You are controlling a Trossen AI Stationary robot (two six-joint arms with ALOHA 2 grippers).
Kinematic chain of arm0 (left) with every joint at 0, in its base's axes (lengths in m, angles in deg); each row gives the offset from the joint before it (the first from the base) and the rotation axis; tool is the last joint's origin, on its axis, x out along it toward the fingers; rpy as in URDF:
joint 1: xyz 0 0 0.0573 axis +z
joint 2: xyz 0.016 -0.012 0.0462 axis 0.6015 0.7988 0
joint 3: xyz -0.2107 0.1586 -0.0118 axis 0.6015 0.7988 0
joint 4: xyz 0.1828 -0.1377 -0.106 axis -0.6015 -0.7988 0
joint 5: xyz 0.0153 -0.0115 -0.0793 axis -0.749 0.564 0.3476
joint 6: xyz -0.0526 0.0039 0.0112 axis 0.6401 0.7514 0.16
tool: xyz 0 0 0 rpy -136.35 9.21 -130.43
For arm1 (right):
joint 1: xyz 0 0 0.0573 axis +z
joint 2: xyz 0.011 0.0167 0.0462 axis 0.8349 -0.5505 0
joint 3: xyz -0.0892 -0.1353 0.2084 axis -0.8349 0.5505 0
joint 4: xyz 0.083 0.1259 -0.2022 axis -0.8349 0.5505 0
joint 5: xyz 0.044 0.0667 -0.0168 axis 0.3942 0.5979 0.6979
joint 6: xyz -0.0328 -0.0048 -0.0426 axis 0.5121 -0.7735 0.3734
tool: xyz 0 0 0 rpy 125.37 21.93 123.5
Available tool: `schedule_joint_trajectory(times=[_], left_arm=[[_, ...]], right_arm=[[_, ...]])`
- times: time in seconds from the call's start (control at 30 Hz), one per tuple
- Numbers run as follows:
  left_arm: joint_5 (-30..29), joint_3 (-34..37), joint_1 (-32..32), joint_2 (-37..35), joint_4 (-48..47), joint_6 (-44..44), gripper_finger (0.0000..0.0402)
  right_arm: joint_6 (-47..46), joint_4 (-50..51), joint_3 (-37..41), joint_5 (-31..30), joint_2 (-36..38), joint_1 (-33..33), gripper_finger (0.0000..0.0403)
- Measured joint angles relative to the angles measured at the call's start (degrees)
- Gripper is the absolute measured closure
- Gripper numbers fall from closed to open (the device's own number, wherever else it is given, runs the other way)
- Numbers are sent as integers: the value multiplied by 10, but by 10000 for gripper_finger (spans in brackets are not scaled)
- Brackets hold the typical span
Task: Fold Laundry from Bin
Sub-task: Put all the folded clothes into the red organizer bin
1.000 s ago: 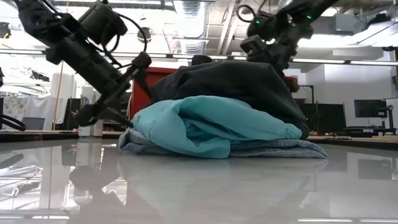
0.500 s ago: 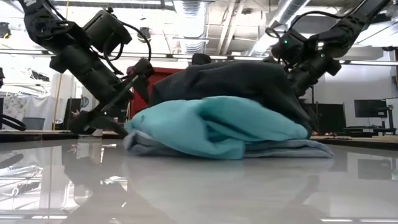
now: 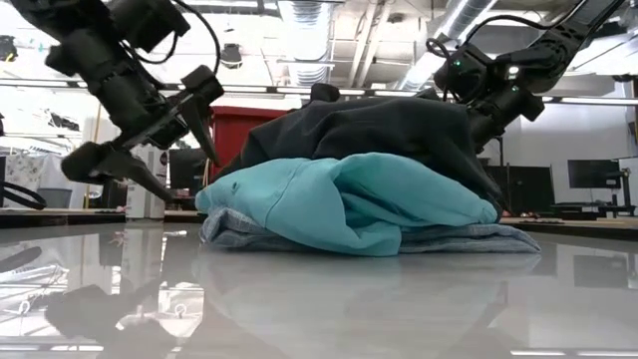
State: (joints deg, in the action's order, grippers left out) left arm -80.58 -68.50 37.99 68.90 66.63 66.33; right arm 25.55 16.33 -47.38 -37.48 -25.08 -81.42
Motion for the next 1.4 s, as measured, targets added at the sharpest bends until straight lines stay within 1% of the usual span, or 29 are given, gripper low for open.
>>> schedule_joint_trajectory(times=[0.1, 0.2, 0.33, 0.37, 0.5, 0.63, 0.7, 0.77, 0.87, 1.0, 1.1, 1.2, 1.27, 1.33, 1.4], left_arm=[[-52, 0, -35, 7, 1, 40, 106], [-87, 0, -56, 38, 14, 60, 106], [-114, -1, -59, 80, 117, 53, 106], [-119, -1, -58, 92, 132, 51, 106], [-118, 0, -60, 145, 135, 73, 106], [-113, -1, -64, 188, 179, 96, 106], [-123, -1, -65, 203, 203, 99, 106], [-126, -1, -60, 215, 220, 101, 106], [-123, -1, -57, 234, 257, 101, 106], [-125, -1, -57, 236, 264, 98, 106], [-129, -1, -54, 237, 272, 91, 107], [-128, 0, -45, 254, 299, 82, 116], [-126, -1, -45, 274, 308, 95, 137], [-126, -4, -46, 293, 328, 100, 171], [-121, -5, -45, 306, 347, 95, 218]], right_arm=[[1, -9, 0, -7, 0, 0, 152], [2, -10, 0, -16, 0, 1, 152], [2, -12, 0, -19, 0, 0, 152], [2, -12, 0, -21, 0, 0, 152], [2, -13, 0, -31, 0, 0, 152], [4, 0, 0, -37, 0, 5, 152], [4, 5, 0, -53, -4, 10, 152], [1, -9, 0, -56, -21, 15, 152], [-14, -44, 0, -43, -71, 22, 152], [-53, -139, 0, -27, -148, 38, 152], [-83, -229, -3, -5, -205, 49, 155], [-122, -280, -13, 20, -252, 61, 174], [-132, -287, -26, 31, -270, 69, 201], [-121, -284, -40, 42, -276, 73, 241], [-108, -274, -51, 53, -278, 74, 291]])
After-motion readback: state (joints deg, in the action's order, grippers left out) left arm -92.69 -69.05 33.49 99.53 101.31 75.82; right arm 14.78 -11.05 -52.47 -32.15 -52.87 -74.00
